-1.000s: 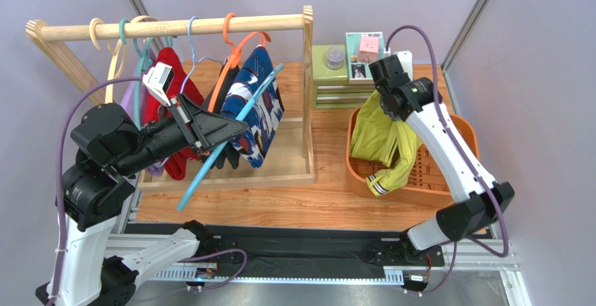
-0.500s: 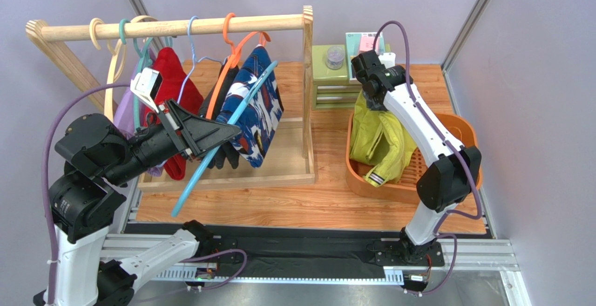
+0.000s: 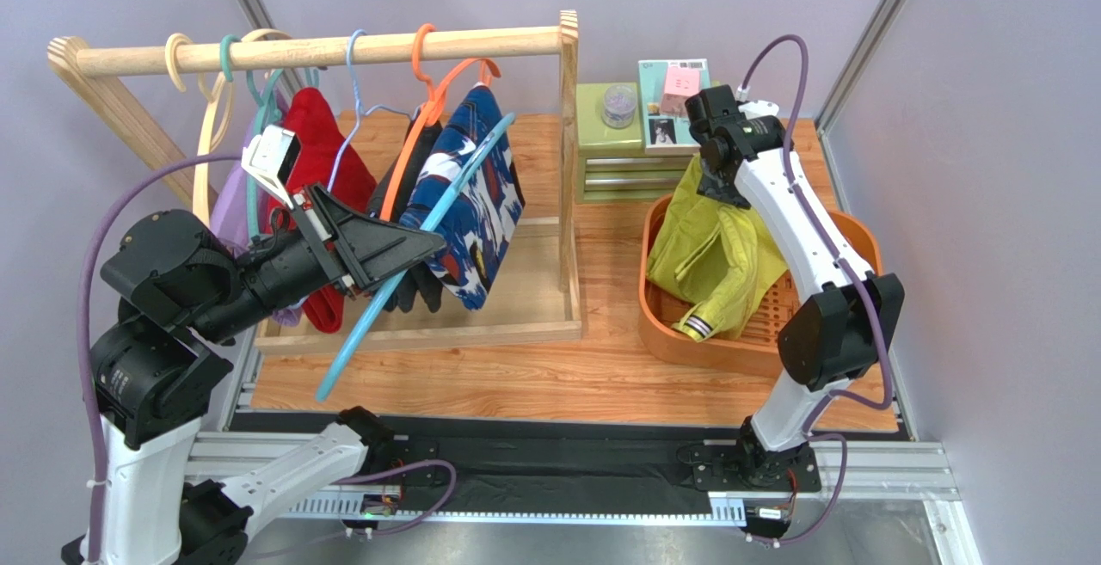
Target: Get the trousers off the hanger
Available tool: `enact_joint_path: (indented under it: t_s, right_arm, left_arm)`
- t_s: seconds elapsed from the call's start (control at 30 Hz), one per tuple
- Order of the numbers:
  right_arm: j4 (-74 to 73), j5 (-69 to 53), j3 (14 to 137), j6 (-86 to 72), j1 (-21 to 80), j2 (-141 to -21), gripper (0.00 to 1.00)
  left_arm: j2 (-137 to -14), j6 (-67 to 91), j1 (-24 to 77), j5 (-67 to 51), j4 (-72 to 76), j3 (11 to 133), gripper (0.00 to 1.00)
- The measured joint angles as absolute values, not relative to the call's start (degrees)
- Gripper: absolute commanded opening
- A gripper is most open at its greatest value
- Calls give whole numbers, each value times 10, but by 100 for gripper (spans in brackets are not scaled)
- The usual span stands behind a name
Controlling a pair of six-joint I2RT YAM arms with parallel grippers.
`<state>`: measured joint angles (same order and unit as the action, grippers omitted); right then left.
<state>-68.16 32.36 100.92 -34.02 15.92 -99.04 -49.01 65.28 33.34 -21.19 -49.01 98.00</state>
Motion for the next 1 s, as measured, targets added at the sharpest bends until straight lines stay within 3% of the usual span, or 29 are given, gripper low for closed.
enact_joint_path:
  t_s: [0.03, 0.23, 0.67, 0.9, 1.0]
  right_arm:
    - [-681, 319, 1007, -332, 159, -985, 57]
    - [-694, 305, 994, -296, 161, -934, 89]
    - [-764, 284, 1081, -281, 237, -849, 90]
    - [-772, 173, 1068, -289, 382, -741, 87]
    - [-772, 127, 1039, -314, 493, -688, 87]
  left_arm:
    - [-490, 653, 333, -213, -489, 980, 0]
    - [-489, 657, 333, -225, -467, 969, 0]
    - [-496, 668, 333, -252, -412, 929, 0]
    - [-489, 683, 333, -254, -376, 903, 0]
    - [-486, 694, 333, -252, -360, 891, 0]
